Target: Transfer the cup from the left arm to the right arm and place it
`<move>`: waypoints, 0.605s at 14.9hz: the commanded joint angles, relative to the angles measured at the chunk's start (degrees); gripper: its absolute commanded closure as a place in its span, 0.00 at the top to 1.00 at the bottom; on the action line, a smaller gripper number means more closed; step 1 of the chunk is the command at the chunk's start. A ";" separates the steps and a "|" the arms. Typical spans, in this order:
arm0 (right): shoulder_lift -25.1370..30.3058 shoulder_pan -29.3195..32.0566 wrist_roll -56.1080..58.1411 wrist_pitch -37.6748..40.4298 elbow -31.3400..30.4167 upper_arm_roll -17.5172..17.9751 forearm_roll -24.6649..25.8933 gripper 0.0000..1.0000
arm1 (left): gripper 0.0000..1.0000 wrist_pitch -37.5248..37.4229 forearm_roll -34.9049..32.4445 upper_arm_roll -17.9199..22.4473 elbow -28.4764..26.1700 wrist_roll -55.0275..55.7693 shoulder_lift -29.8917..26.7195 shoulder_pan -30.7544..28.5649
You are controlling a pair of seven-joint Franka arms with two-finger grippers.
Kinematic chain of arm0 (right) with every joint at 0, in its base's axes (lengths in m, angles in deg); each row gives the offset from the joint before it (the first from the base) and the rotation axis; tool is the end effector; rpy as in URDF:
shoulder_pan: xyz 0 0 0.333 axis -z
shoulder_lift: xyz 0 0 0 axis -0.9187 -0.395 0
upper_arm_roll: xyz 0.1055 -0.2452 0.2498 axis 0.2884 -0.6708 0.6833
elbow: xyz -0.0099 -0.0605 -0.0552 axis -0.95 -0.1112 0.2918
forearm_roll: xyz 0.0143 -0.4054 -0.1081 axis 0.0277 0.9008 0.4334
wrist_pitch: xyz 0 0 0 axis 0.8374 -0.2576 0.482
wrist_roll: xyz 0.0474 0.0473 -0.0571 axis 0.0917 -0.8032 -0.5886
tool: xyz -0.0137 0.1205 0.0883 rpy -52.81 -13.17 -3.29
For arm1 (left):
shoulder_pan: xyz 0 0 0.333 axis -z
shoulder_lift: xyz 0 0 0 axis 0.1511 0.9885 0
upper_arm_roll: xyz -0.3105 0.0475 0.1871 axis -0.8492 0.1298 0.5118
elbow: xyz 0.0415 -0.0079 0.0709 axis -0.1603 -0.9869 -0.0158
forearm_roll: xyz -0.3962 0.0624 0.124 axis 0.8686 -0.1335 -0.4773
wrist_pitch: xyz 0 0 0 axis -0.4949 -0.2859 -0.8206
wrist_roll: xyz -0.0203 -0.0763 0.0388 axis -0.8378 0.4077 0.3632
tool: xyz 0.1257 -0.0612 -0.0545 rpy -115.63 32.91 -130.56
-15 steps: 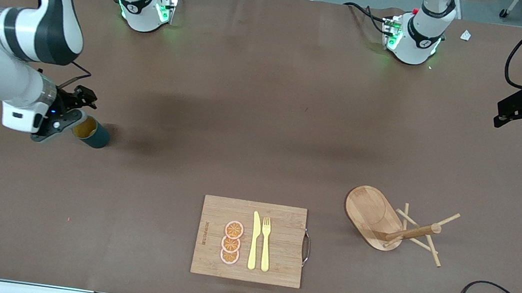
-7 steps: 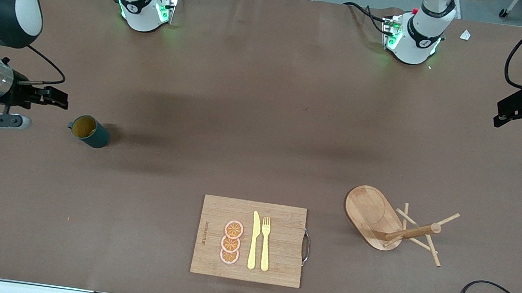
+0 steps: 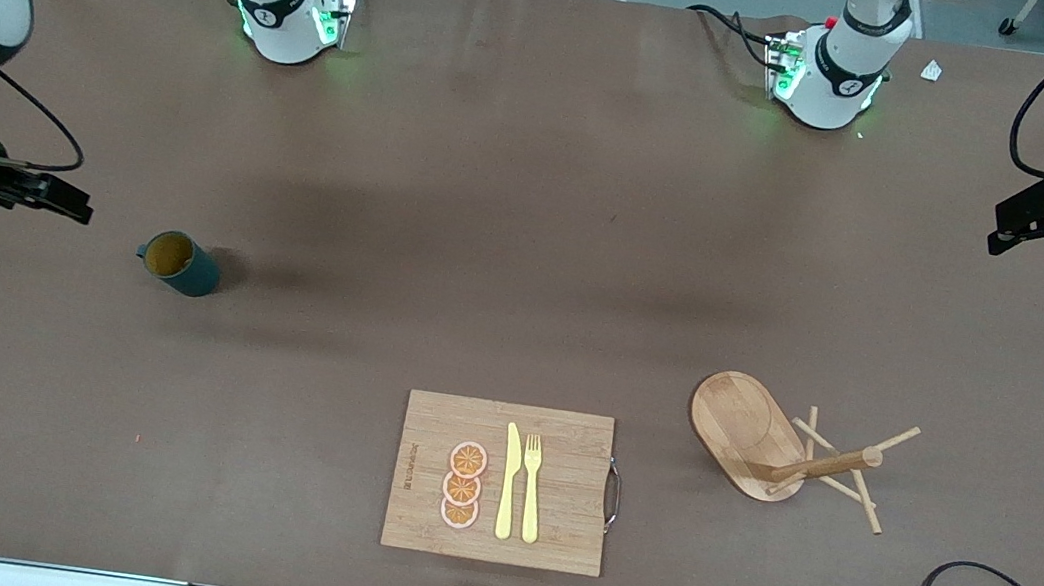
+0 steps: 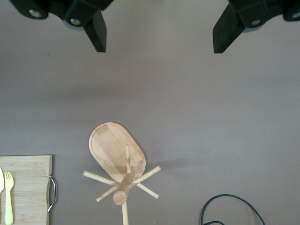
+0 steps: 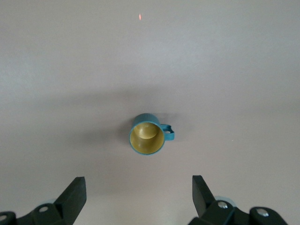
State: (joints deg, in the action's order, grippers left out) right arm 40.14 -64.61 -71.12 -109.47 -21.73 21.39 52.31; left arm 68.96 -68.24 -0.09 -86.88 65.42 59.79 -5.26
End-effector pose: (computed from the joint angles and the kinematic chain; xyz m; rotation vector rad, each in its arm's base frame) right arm 0.6199 -0.0480 0.5327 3.1147 -0.1488 -0.1129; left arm 0.5781 -0.0455 0.6660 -3.1373 0.0841 -0.0264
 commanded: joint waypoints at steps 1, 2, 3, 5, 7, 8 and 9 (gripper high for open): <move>4.73 0.78 -1.01 2.60 -1.18 0.58 -0.38 1.00 | 1.00 -0.53 0.32 0.00 0.84 0.28 0.31 -0.09; 5.26 1.04 -1.01 3.92 -1.10 0.67 -0.38 1.00 | 1.00 -0.53 0.32 0.00 0.84 0.28 0.31 -0.09; 6.13 1.05 -1.01 4.97 -0.92 0.67 -0.38 1.00 | 1.00 -0.53 0.32 0.00 0.84 0.28 0.31 -0.17; 6.67 0.96 -0.93 8.30 0.21 0.85 -0.38 1.00 | 1.00 -0.53 0.32 0.00 0.84 0.28 0.31 -0.17; 6.67 0.78 -0.84 10.60 2.14 1.11 -0.38 1.00 | 1.00 -0.53 0.32 0.00 0.84 0.37 0.31 -0.17; 6.67 0.78 -0.49 11.48 3.03 1.02 -0.38 1.00 | 1.00 -0.53 0.32 0.00 0.84 0.28 0.31 -0.17; 6.67 0.87 -0.40 12.53 3.99 0.94 -0.38 1.00 | 1.00 -0.53 0.32 0.00 0.84 0.28 0.31 -0.17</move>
State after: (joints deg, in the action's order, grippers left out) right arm 46.52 -64.46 -71.36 -99.12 -19.62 21.77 52.31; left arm 68.96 -68.24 -0.08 -86.88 65.42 59.79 -5.32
